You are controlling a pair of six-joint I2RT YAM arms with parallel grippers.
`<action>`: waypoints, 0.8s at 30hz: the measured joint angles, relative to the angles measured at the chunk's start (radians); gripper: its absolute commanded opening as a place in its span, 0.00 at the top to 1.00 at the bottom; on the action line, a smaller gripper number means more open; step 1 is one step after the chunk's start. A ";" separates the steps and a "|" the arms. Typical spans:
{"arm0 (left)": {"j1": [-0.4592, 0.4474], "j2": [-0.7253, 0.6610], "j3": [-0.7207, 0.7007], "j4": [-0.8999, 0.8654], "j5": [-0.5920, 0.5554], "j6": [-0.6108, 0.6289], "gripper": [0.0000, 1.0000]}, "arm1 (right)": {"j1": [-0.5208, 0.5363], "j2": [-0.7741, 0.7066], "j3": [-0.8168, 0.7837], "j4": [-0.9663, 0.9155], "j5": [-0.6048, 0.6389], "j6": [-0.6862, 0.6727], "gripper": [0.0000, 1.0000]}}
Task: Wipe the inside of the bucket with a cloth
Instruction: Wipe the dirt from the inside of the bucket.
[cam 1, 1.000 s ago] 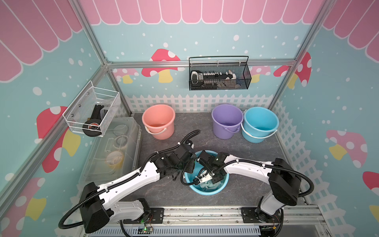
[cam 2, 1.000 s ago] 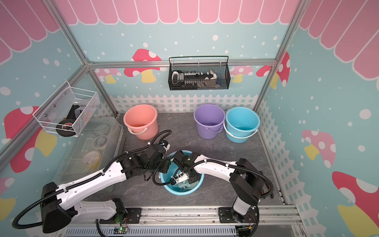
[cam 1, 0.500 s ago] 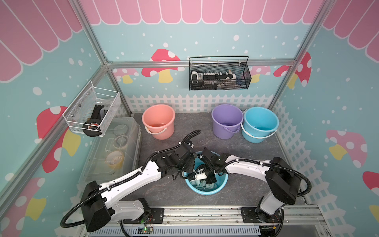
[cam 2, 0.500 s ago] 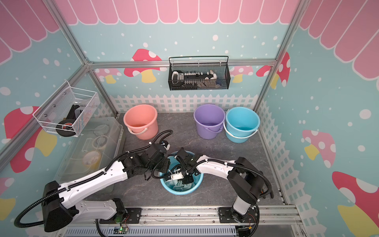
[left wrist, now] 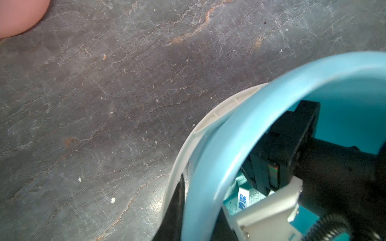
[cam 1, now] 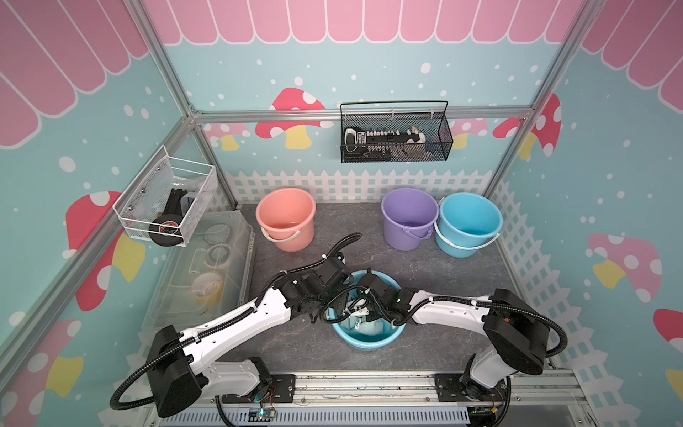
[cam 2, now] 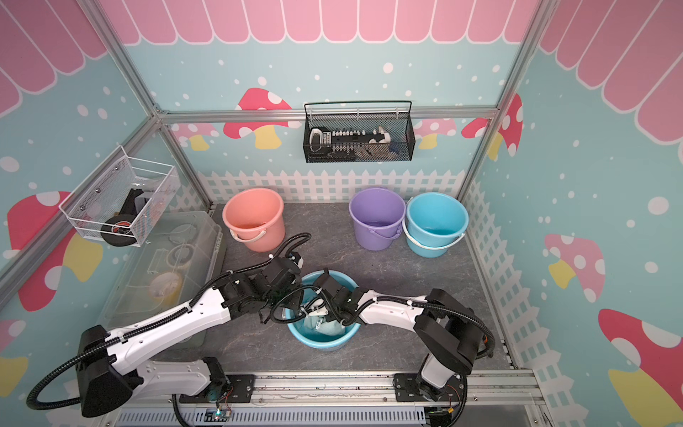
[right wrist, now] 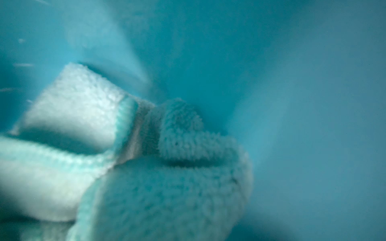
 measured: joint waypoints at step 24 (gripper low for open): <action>-0.024 0.002 -0.001 0.042 0.051 0.008 1.00 | 0.015 0.011 0.241 -0.795 -0.076 -0.003 1.00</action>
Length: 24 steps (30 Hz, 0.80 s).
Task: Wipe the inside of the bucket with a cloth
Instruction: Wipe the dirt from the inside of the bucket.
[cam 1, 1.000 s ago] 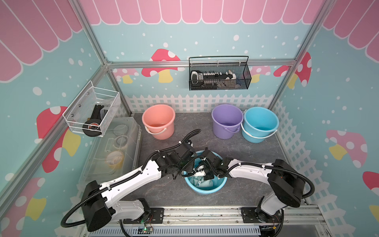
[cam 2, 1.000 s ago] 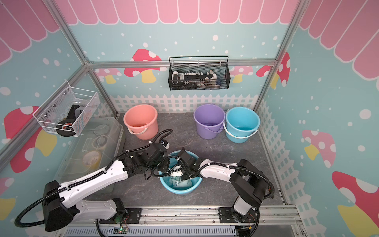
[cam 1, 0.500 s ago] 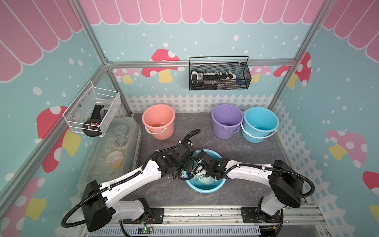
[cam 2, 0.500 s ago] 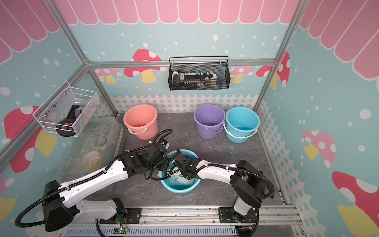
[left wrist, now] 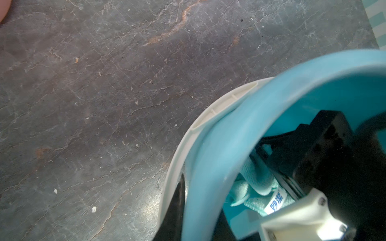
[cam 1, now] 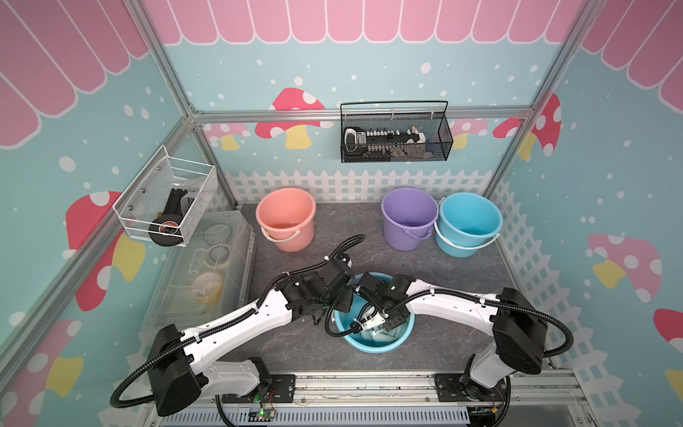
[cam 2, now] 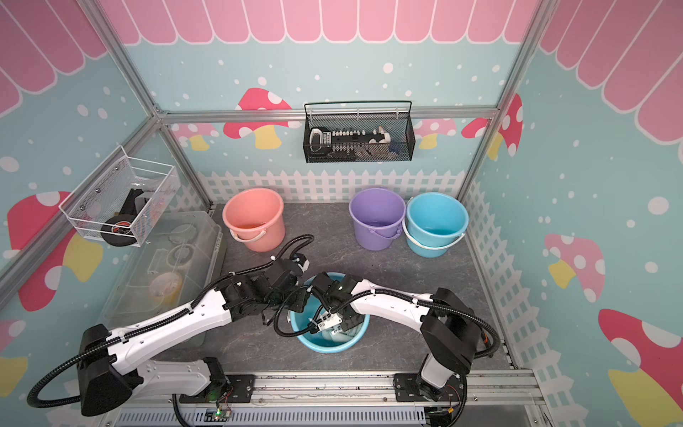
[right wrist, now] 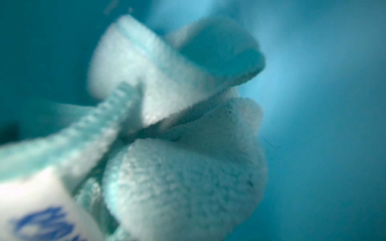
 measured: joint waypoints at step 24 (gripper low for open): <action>0.006 0.001 0.000 -0.015 -0.009 0.006 1.00 | -0.063 -0.055 -0.162 0.488 -0.323 0.146 1.00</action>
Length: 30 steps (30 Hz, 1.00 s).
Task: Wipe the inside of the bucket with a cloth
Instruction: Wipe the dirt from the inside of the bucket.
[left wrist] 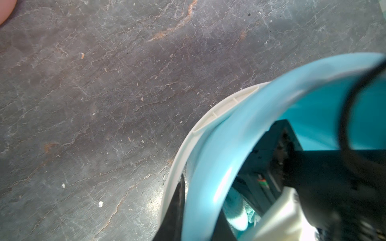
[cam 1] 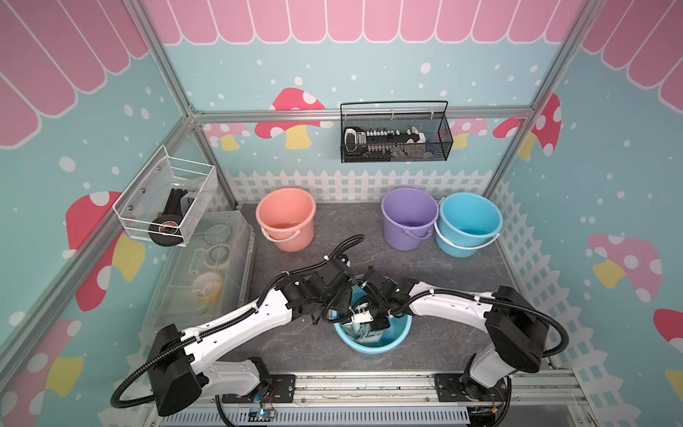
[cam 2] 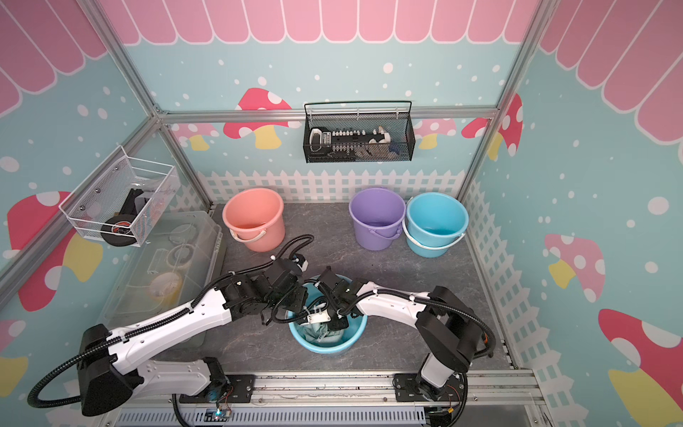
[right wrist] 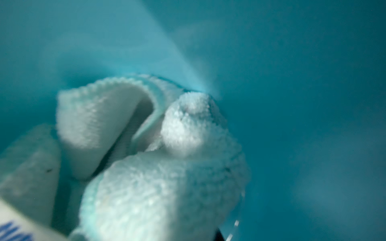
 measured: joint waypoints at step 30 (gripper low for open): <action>-0.007 -0.013 -0.002 0.067 -0.002 -0.013 1.00 | 0.085 -0.471 -0.169 0.363 0.573 -0.724 1.00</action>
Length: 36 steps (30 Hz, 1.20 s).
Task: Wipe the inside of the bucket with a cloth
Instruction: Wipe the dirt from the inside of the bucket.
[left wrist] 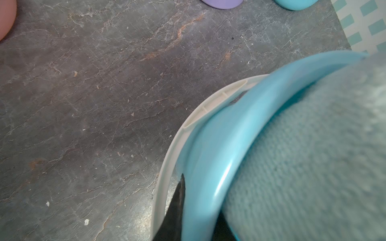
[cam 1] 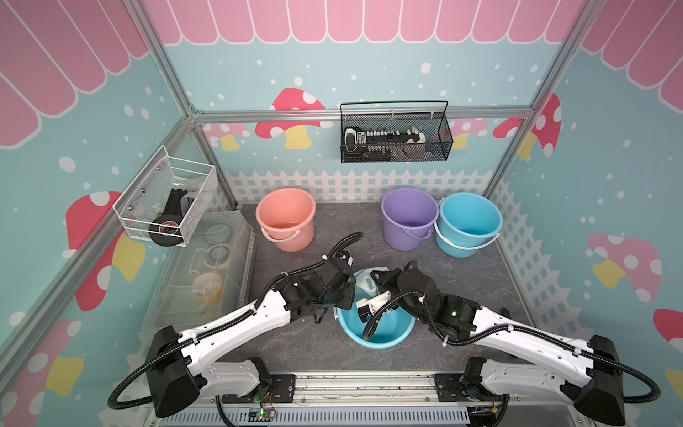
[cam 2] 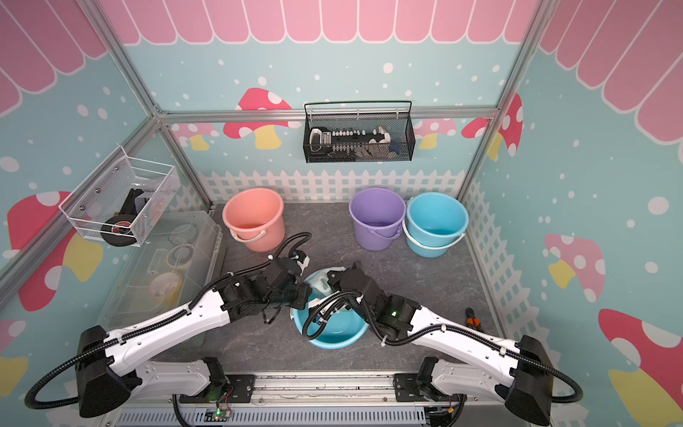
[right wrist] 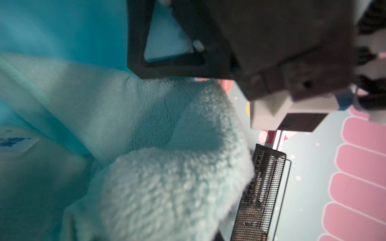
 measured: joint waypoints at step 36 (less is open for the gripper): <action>-0.010 -0.012 -0.007 -0.027 0.011 0.029 1.00 | -0.022 0.417 0.018 -0.129 -0.124 0.184 1.00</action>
